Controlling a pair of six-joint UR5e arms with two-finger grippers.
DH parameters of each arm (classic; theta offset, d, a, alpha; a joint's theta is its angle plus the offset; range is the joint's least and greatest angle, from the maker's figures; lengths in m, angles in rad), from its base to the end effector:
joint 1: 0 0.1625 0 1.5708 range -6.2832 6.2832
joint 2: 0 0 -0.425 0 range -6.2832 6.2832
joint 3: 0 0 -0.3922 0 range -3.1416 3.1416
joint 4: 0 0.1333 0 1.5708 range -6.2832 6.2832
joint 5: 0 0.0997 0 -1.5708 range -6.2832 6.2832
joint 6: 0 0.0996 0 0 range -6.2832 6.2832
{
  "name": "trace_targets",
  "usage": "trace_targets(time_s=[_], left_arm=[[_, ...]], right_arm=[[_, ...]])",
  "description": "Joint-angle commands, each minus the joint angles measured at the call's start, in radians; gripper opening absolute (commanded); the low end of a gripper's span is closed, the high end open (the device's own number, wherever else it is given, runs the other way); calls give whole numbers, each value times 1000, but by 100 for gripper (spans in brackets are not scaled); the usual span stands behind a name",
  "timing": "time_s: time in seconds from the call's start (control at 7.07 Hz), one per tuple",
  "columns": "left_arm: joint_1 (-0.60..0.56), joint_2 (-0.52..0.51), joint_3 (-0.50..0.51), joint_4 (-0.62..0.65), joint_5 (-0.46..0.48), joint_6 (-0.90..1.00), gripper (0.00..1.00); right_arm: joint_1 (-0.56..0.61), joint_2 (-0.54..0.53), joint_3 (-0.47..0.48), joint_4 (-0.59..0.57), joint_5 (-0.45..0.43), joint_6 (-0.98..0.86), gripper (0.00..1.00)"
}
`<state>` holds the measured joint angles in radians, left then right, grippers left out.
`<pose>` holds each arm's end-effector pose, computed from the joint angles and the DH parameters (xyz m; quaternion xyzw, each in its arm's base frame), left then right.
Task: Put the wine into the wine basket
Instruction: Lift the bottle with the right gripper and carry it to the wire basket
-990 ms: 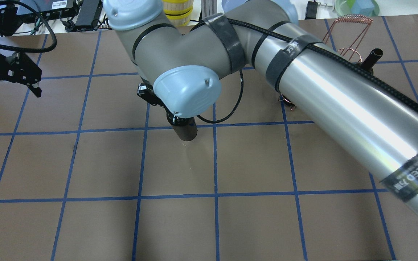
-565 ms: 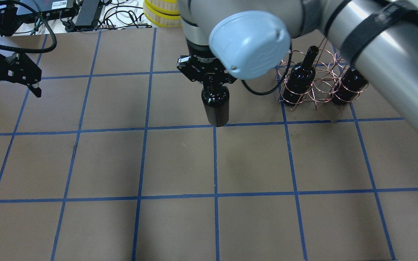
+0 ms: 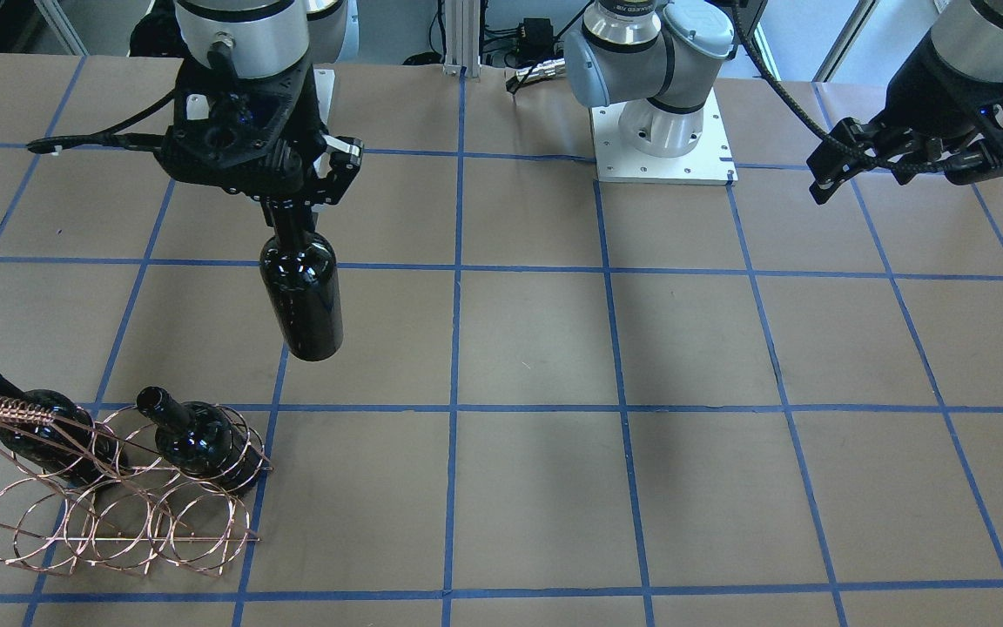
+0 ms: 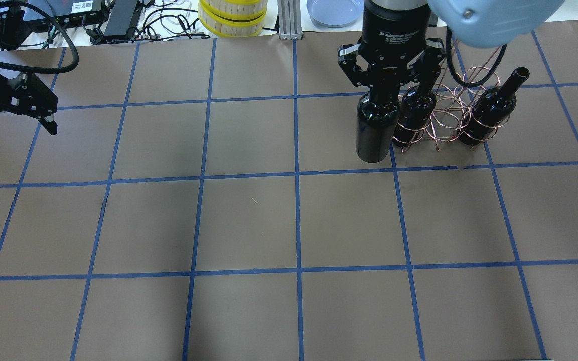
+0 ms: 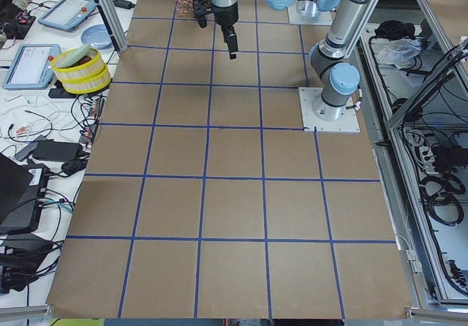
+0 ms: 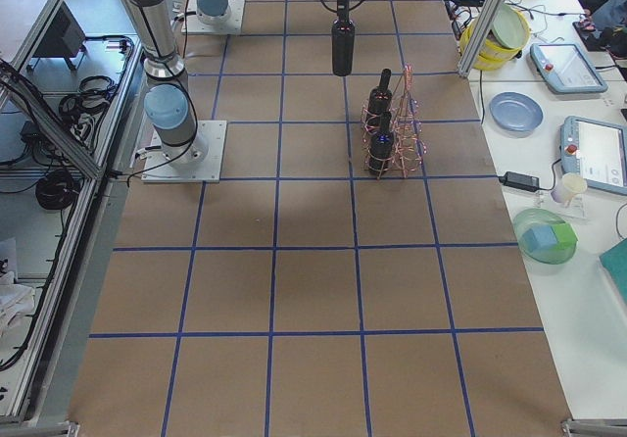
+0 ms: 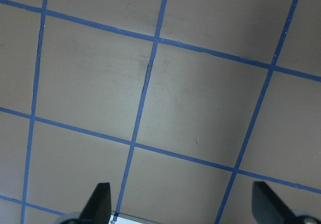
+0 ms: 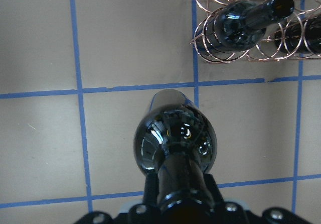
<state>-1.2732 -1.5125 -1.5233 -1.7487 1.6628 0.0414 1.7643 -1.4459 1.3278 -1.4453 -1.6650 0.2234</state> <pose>0.0155 -0.4738 0.5221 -0.1259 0.9903 0.0432 0.0392 0.2257 -0.5074 0.5305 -0.0148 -0.9988 0.0061 0.0468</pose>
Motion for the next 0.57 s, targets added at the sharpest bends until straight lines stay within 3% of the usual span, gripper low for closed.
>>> trace_targets(time_s=[0.0, 0.42], left_arm=[[0, 0, 0, 0, 0, 0, 100], [0, 0, 0, 0, 0, 0, 100]], right_arm=[[-98, -7, 1, 8, -16, -152, 15], [-240, -16, 2, 28, -15, -336, 15]])
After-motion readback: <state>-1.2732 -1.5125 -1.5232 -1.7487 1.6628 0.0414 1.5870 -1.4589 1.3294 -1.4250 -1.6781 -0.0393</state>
